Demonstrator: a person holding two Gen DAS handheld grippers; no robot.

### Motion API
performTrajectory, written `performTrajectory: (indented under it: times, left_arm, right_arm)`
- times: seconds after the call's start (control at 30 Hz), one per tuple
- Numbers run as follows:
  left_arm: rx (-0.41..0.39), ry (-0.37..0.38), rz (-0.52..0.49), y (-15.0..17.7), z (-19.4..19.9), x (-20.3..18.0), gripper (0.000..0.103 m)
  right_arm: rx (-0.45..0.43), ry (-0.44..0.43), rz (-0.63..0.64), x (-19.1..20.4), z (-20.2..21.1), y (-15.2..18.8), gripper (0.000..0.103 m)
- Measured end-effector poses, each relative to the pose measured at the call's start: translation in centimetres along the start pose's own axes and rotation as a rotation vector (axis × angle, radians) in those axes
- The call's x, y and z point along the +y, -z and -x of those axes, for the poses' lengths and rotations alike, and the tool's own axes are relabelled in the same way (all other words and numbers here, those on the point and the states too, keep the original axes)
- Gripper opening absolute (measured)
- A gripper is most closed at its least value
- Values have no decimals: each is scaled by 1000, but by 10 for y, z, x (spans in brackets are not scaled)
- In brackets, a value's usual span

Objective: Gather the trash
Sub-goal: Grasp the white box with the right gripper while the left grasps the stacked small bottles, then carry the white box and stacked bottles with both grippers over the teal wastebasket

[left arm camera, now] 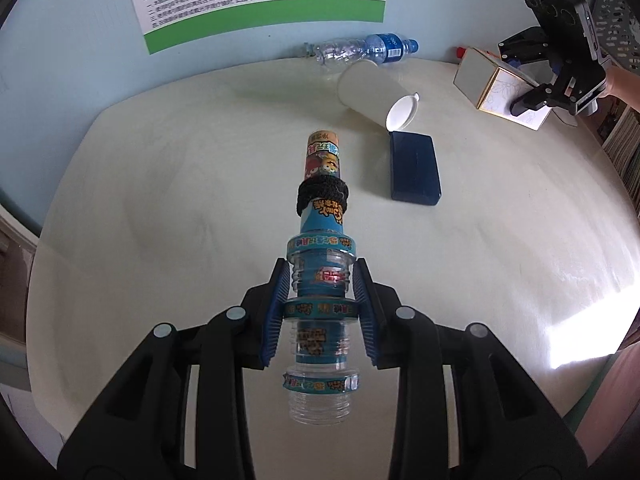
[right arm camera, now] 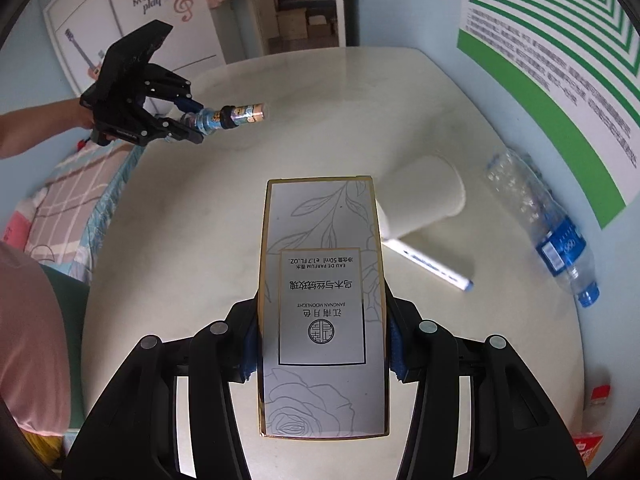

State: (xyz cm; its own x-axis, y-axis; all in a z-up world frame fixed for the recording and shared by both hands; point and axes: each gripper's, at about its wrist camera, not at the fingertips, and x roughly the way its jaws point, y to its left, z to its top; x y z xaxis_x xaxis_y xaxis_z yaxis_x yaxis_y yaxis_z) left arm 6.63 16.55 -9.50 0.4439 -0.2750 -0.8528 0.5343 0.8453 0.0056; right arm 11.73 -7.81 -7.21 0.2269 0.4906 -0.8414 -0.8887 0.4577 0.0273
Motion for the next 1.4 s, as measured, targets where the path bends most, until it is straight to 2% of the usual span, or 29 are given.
performTrajectory:
  times: [0.2,0.47,0.87,1.1,1.2,1.4]
  left_arm:
    - [-11,-75,97,65,51,18,31]
    - [7,-195,286,175,117,49,31]
    - [39,-375,568,338,209,79,31]
    - [83,-435,720,414,235,86,31]
    - [97,-443,781,447,238,88,31]
    - [127,-420,921,523,224,103,31]
  right_arm:
    - [5,-75,117,54,-23,-47,49]
    - [20,-217,304,137,-74,-120,49]
    - [62,-442,601,293,-152,-229,49]
    - [108,-555,710,384,-205,-267,49]
    - [144,-597,731,423,-235,-278,49]
    - [225,-623,743,491,-298,-279,49]
